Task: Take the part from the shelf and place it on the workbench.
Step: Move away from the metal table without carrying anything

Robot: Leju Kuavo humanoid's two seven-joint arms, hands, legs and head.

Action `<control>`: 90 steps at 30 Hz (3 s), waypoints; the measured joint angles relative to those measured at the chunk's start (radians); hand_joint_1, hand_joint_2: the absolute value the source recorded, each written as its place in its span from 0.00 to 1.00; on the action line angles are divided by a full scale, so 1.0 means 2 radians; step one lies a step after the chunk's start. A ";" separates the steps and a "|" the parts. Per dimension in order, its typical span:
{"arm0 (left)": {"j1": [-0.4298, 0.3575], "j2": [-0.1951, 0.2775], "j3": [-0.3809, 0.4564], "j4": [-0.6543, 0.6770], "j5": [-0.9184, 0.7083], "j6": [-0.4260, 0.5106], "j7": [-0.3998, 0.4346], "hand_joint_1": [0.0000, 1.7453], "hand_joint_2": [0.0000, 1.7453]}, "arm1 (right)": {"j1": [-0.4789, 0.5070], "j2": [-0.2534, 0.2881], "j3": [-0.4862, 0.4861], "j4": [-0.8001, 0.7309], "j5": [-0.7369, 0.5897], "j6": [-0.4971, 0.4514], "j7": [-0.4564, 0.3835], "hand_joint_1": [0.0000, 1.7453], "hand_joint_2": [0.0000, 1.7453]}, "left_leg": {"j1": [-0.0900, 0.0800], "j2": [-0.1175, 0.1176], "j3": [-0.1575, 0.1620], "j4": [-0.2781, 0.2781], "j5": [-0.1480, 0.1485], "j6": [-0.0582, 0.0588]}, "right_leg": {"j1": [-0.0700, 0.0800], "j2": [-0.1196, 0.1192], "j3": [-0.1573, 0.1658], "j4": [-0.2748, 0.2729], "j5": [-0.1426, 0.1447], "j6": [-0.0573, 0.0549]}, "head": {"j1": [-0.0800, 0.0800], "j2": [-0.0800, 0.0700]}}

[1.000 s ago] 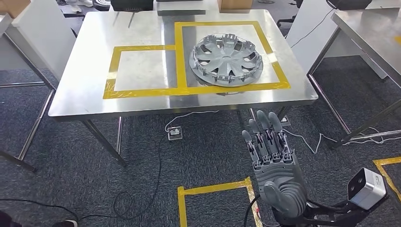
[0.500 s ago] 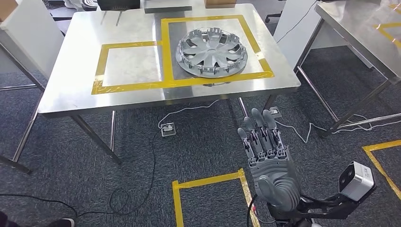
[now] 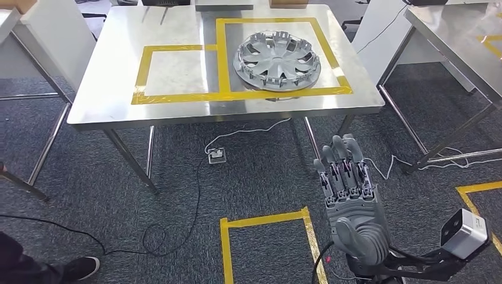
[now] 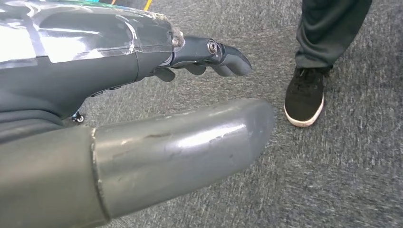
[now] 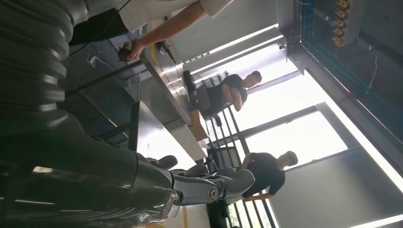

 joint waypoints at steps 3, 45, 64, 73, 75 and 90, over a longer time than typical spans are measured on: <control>0.000 -0.001 0.000 0.000 -0.002 0.000 0.002 0.00 0.00 | 0.001 0.000 -0.004 0.000 0.001 0.000 0.003 0.00 1.00 | 0.001 0.003 -0.005 -0.002 0.008 -0.010 | 0.003 0.001 0.006 -0.023 0.006 -0.008 | 0.001 0.000; 0.003 -0.009 0.000 0.000 -0.047 0.005 0.007 0.00 0.00 | 0.000 0.008 0.008 0.022 0.360 -0.215 0.180 0.00 1.00 | 0.001 0.001 0.025 0.029 -0.047 -0.018 | 0.003 -0.004 -0.044 -0.013 0.043 -0.016 | -0.019 0.000; 0.003 -0.010 0.000 0.000 -0.060 0.005 0.008 0.00 0.00 | 0.015 0.015 -0.003 0.065 0.426 -0.217 0.206 0.00 1.00 | 0.002 0.000 0.003 -0.008 0.007 -0.009 | 0.004 0.001 0.004 -0.026 0.008 -0.004 | 0.000 0.000; 0.004 -0.009 0.000 0.000 -0.060 0.005 0.009 0.00 0.00 | 0.019 0.022 -0.009 0.078 0.430 -0.217 0.211 0.00 1.00 | 0.000 0.000 -0.041 0.135 -0.086 -0.017 | 0.005 -0.003 -0.027 -0.028 0.039 -0.020 | -0.019 0.000; 0.004 -0.009 0.000 0.000 -0.060 0.005 0.009 0.00 0.00 | 0.019 0.024 -0.009 0.082 0.429 -0.217 0.212 0.00 1.00 | 0.000 0.001 0.001 0.077 -0.059 -0.015 | 0.005 -0.003 -0.033 -0.022 0.040 -0.019 | -0.020 0.000; 0.005 -0.009 -0.004 0.000 -0.060 0.001 0.017 0.00 0.00 | 0.022 0.028 -0.018 0.099 0.428 -0.217 0.212 0.00 1.00 | -0.005 0.000 0.016 -0.009 -0.009 0.009 | -0.002 0.000 -0.060 0.094 -0.024 0.006 | -0.004 0.000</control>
